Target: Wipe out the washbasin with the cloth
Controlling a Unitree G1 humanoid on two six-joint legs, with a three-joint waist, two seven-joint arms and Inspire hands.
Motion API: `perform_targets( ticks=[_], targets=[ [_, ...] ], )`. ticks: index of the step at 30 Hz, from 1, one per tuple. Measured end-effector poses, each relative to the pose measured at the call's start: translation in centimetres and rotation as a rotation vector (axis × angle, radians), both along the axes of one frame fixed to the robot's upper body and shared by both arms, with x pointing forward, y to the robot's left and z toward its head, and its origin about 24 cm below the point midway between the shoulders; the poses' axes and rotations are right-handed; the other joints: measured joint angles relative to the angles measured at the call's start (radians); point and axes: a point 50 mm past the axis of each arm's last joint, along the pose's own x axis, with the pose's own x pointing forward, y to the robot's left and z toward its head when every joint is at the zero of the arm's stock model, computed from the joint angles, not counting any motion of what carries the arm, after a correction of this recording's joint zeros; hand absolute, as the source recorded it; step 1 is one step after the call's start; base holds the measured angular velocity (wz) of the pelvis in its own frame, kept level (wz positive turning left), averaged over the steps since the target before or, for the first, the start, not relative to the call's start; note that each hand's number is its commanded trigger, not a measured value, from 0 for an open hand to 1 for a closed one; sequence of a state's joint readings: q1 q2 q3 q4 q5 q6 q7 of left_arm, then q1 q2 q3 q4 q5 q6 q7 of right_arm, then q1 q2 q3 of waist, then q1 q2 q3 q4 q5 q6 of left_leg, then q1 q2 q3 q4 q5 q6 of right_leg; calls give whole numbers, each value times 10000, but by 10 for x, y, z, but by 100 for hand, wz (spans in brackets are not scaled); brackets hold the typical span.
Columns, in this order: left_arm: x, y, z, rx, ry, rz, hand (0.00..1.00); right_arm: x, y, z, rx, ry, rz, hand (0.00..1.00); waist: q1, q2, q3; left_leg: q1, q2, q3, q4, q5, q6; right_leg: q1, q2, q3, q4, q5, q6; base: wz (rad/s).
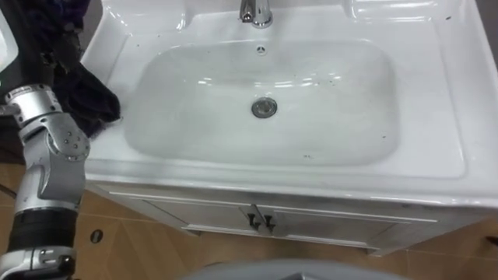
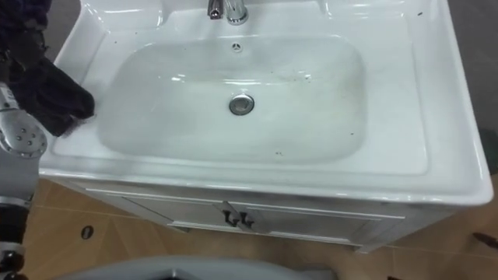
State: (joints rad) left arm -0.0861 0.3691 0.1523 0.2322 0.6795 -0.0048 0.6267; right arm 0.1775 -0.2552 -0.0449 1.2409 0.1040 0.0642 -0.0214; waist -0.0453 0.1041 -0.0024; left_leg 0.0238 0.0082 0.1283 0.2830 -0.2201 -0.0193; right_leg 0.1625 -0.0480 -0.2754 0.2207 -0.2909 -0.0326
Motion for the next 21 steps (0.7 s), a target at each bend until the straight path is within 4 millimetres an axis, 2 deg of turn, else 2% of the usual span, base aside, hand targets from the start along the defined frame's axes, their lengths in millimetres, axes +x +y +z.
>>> perform_targets(
  ticks=[4,9,14,21],
  targets=[
    [-4,1,-5,-12,202,42,100,-1,0,0,31,21,-6,0,-24,-55,34,246,-33,2,-168,1,-1,161,-6,-6,-4,3,5,-3],
    [-10,3,-12,-42,549,75,100,0,0,0,103,-20,26,0,-27,-63,39,235,-44,11,-194,0,-1,146,-32,-16,-5,16,26,0],
    [-28,7,-38,-297,1768,329,100,-1,0,0,33,159,362,0,-69,-35,27,204,-42,12,-142,0,0,156,-18,-53,-5,17,30,0],
    [-35,6,-60,-831,2746,659,100,-4,0,0,37,331,379,0,-59,-58,43,20,-15,-9,102,3,8,118,-28,-121,-7,17,30,5]
  ],
)
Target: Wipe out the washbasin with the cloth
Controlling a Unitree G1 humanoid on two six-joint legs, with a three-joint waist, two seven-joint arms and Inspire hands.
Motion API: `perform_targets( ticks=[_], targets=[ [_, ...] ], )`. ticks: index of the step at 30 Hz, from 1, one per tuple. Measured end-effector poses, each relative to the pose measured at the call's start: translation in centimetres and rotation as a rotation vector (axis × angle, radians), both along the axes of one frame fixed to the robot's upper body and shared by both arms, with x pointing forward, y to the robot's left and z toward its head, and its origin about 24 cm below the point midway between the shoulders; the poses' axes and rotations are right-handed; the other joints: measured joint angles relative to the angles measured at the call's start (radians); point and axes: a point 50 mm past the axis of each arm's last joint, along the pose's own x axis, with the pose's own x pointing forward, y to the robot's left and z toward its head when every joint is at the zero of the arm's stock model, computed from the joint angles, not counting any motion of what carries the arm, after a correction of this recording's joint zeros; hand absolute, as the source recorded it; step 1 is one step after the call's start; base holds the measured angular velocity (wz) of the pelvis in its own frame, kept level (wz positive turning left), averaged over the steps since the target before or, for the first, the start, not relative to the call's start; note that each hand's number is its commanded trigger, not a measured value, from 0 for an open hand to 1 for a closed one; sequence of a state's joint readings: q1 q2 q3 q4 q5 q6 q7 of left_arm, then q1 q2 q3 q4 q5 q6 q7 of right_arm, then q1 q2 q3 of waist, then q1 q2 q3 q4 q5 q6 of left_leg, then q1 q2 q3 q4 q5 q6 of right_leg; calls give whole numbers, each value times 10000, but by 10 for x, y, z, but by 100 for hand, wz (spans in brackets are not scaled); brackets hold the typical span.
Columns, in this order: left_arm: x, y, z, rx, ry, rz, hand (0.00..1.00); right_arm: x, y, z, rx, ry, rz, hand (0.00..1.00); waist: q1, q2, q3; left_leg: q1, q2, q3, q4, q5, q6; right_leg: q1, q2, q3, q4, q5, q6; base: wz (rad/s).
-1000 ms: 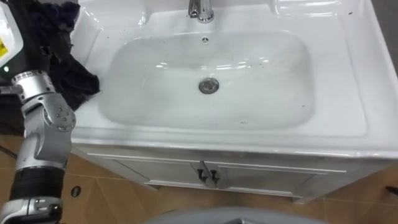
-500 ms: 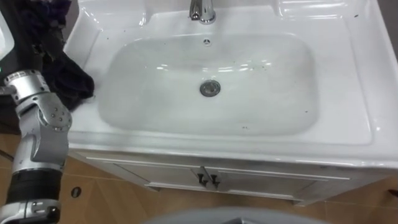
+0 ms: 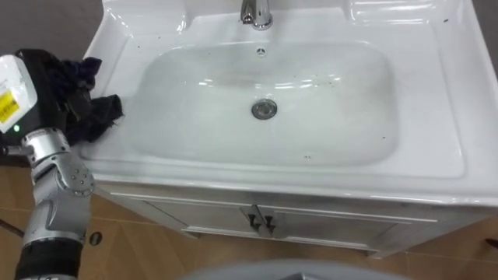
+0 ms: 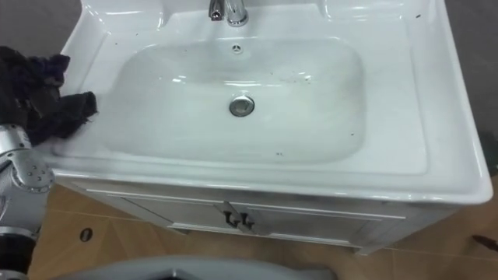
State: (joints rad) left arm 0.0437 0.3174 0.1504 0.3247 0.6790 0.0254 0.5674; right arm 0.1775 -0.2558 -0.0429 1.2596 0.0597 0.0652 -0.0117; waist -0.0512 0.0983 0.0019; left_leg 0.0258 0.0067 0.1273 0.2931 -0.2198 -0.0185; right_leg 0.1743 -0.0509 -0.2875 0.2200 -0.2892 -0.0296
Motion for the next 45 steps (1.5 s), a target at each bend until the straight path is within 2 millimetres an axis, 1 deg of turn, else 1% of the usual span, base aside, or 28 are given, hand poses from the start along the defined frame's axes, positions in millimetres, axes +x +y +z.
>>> perform_targets(
  ticks=[2,3,4,5,13,24,30,35,38,45],
  targets=[
    [-1,0,-2,-61,142,-56,100,-2,0,0,4,85,-28,0,28,-14,5,14,-8,-3,10,6,10,-5,2,89,-88,-7,10,-2],
    [-1,0,-2,-61,172,-47,79,-2,0,0,1,89,-29,0,29,-10,4,13,-13,-3,10,10,17,-4,1,95,-96,-6,10,-4],
    [-2,0,-3,-69,230,-36,54,-3,0,0,3,111,-36,0,14,-3,0,13,-23,-3,9,13,22,-5,3,97,-97,-6,14,0],
    [-2,0,-3,-71,280,-16,0,-3,0,0,11,132,-44,0,14,2,-5,15,-28,-2,9,14,23,-4,12,99,-96,-5,19,0],
    [-5,1,-6,-105,517,60,0,-6,0,0,11,226,-86,0,10,-8,-11,34,-36,3,-26,14,22,-1,32,96,-39,-2,23,0],
    [-4,-2,-4,-167,303,-25,0,-3,1,0,38,144,-60,0,7,-15,-25,20,-31,1,-8,14,22,1,15,103,-59,-2,23,0],
    [-2,-4,2,-90,-58,-90,0,-4,1,-1,92,198,55,0,-23,13,-46,22,-29,-3,-1,14,22,13,13,111,-107,-2,22,0],
    [4,-13,21,-75,-990,-424,0,-2,1,-1,25,207,229,0,-19,-14,-40,23,-33,-9,-13,14,23,26,4,96,-118,-1,22,0],
    [5,-17,28,-54,-1380,-523,0,-2,1,-1,-18,183,238,0,-46,-33,-33,37,-34,-8,-20,14,22,58,2,77,-75,-1,22,0],
    [6,-18,29,-246,-1599,-624,0,0,4,-1,-169,79,85,0,-81,-74,-5,45,-34,-8,-23,13,23,110,-1,-23,-106,-1,22,2]
  ],
)
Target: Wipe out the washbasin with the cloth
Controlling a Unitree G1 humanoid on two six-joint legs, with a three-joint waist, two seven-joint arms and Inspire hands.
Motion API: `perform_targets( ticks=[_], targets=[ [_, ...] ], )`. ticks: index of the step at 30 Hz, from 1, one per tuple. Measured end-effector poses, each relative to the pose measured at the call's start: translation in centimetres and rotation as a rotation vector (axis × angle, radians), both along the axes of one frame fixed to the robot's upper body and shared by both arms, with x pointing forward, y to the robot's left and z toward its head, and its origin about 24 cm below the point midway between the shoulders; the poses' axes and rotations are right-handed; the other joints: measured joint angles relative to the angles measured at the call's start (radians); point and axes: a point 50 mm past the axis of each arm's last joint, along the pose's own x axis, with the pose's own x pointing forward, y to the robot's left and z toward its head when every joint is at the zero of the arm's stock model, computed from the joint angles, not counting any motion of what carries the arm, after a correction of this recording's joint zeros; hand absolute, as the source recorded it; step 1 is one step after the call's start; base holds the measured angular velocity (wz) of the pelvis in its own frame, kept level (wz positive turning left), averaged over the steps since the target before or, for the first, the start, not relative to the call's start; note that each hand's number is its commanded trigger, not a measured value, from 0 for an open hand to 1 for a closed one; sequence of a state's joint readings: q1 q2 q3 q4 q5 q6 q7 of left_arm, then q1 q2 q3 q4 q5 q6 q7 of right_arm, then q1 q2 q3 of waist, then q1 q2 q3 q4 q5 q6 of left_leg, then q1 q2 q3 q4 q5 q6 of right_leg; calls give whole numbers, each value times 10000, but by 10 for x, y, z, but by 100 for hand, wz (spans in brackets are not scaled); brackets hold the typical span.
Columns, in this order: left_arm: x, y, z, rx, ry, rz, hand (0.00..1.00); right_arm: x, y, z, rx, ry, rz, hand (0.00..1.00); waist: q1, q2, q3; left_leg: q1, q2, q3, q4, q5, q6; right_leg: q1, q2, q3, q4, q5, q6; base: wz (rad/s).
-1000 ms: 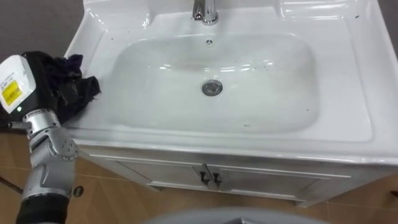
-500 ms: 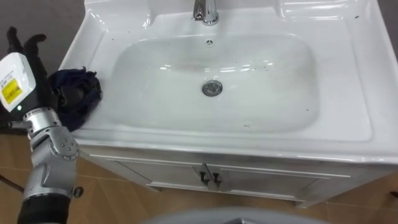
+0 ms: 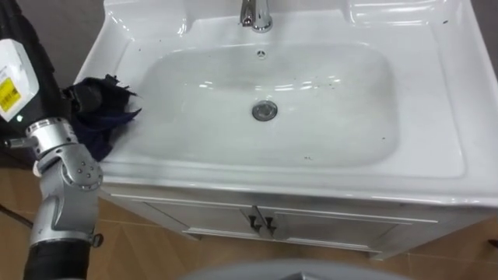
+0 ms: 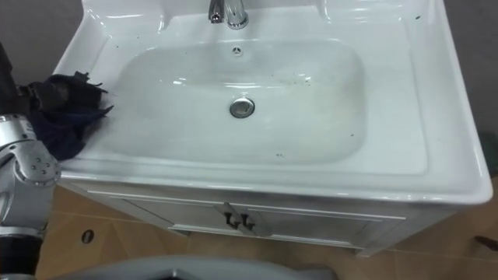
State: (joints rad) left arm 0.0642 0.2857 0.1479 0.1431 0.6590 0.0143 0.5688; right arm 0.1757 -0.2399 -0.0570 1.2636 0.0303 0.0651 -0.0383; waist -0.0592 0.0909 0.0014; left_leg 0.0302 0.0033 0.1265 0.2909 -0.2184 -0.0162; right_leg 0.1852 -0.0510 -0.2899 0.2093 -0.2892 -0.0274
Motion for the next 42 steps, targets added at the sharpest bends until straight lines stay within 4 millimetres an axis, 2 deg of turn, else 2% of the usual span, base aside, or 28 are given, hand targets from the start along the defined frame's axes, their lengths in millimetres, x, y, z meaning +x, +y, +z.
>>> perform_targets(
  ticks=[6,13,18,21,23,26,30,32,37,39,42],
  targets=[
    [0,4,6,52,-434,88,0,7,2,0,-55,-436,-134,0,96,20,-9,-25,-3,8,145,-20,26,72,-10,16,-125,-1,2,0],
    [-8,20,44,529,-2451,880,0,8,6,-1,61,-790,-643,0,216,78,-44,-14,-37,-12,42,-22,29,117,22,16,-218,20,30,0],
    [-14,31,51,131,-3326,1477,0,1,4,0,-37,-662,-796,0,414,214,-74,0,-107,-203,-17,-22,29,158,16,-125,-217,26,39,6],
    [-23,45,55,-552,-4013,2245,0,-2,1,1,-240,-623,-958,0,536,285,-33,83,-134,-258,-91,-22,29,212,11,-122,-225,29,45,3],
    [-30,55,56,-1222,-4446,2754,0,1,0,2,-326,-704,-991,0,761,352,-27,143,-162,-371,-175,-22,29,237,-3,-176,-223,30,51,0],
    [-39,65,57,-1787,-4913,3338,0,1,-1,2,-326,-700,-1017,0,1017,339,-21,116,-180,-487,-178,-22,30,238,-20,-232,-241,20,69,7],
    [-50,76,59,-1761,-5282,4010,0,3,-2,2,-341,-776,-1003,0,1251,319,-27,18,-205,-585,-145,-19,33,216,-52,-286,-284,11,84,8],
    [-63,86,61,-1611,-5586,4620,0,3,-3,2,-372,-787,-986,0,1325,307,-47,-31,-271,-755,-144,4,63,203,-58,-366,-373,7,100,12],
    [-91,106,56,-2197,-5924,5751,0,0,-3,3,-365,-746,-1111,0,1790,271,-63,-75,-336,-790,-173,13,79,204,-49,-424,-397,20,148,2],
    [-104,111,47,-2516,-5654,6180,0,2,-5,3,-386,-804,-1113,0,1878,251,-71,-105,-373,-838,-172,11,81,202,-76,-497,-412,17,164,9],
    [-117,120,16,-3541,-4757,7172,0,4,-4,3,-333,-828,-1225,0,2046,230,-90,-106,-412,-1011,-183,11,81,251,-87,-681,-395,13,175,16]
  ],
)
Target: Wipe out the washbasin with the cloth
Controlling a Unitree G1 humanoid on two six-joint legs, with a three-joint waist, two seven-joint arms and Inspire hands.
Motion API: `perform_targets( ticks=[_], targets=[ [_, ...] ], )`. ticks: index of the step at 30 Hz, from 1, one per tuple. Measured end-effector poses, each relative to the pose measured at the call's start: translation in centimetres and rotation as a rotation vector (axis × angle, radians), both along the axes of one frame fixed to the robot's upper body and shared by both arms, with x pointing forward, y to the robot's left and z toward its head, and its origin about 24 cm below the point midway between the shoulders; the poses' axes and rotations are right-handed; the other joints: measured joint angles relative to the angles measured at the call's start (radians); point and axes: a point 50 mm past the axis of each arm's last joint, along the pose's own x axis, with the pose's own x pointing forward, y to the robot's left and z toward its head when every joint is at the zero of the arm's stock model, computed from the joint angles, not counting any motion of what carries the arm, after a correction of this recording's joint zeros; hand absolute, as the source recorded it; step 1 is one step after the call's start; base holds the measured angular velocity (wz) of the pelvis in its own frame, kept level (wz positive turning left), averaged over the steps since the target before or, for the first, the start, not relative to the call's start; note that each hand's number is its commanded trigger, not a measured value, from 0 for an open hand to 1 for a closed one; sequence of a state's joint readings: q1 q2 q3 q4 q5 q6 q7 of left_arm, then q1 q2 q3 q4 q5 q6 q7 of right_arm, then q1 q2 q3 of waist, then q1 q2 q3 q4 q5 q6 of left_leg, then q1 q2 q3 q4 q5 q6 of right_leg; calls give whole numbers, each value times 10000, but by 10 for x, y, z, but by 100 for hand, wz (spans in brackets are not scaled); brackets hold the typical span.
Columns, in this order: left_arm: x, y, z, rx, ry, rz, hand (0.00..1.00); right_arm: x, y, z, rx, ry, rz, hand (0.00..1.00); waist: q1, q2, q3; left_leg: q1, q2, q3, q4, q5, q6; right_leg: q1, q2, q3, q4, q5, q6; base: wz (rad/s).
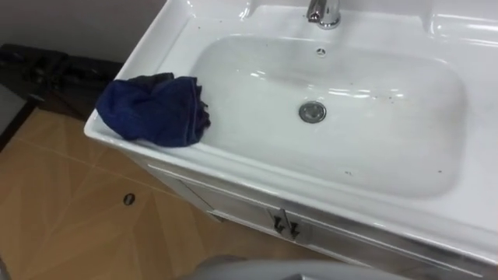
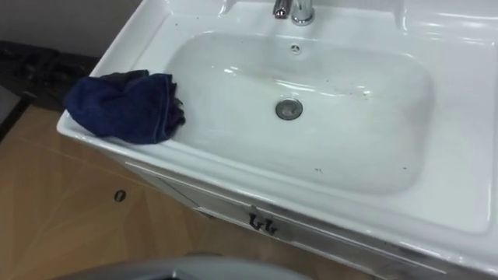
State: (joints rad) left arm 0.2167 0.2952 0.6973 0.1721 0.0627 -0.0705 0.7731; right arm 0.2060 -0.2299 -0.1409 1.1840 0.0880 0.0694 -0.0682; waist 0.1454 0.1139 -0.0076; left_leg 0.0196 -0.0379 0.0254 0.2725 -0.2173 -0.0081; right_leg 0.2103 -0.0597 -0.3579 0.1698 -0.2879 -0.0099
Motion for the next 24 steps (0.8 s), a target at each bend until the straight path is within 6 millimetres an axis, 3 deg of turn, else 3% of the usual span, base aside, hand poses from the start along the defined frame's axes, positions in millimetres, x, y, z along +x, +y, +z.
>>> perform_targets(
  ticks=[2,6,9,11,13,14,17,24],
  targets=[
    [-17,2,-21,-799,643,388,0,-2,0,0,81,108,-54,0,-1,-115,-24,-65,-4,-59,19,0,0,-14,7,-92,9,0,0,13],
    [-32,-8,-58,-2414,1575,167,0,-1,-1,0,262,298,172,0,6,-292,-16,-167,-44,-153,35,16,26,-38,-54,-296,18,-14,25,14],
    [-47,-29,-97,-3921,2827,-224,0,1,1,-1,493,409,574,0,-27,-486,-13,-180,-81,-165,49,43,69,-33,-103,-291,10,-38,60,1],
    [-61,-50,-133,-5429,4388,-933,0,2,2,-1,708,449,927,0,-84,-669,-2,-254,-111,-199,179,47,88,-18,-111,-359,12,-48,78,6],
    [-68,-66,-152,-6339,5281,-1513,0,4,6,-3,964,475,1185,0,-146,-852,37,-432,-103,-211,345,31,111,-55,-142,-500,1,-47,80,19],
    [-74,-76,-163,-6926,5839,-1878,0,4,8,-3,1070,499,1274,0,-179,-930,16,-523,-94,-191,465,5,141,-73,-141,-575,-4,-54,90,23],
    [-92,-97,-186,-8390,7114,-2558,0,6,7,-3,1077,552,1610,0,-201,-1039,21,-629,-73,-138,578,-42,189,-118,-133,-529,13,-57,110,5],
    [-124,-116,-206,-10531,9001,-3298,0,12,9,-3,1215,597,2262,0,-465,-1024,94,-672,-86,44,630,-129,315,-147,-203,-531,35,-17,218,-1]
  ],
)
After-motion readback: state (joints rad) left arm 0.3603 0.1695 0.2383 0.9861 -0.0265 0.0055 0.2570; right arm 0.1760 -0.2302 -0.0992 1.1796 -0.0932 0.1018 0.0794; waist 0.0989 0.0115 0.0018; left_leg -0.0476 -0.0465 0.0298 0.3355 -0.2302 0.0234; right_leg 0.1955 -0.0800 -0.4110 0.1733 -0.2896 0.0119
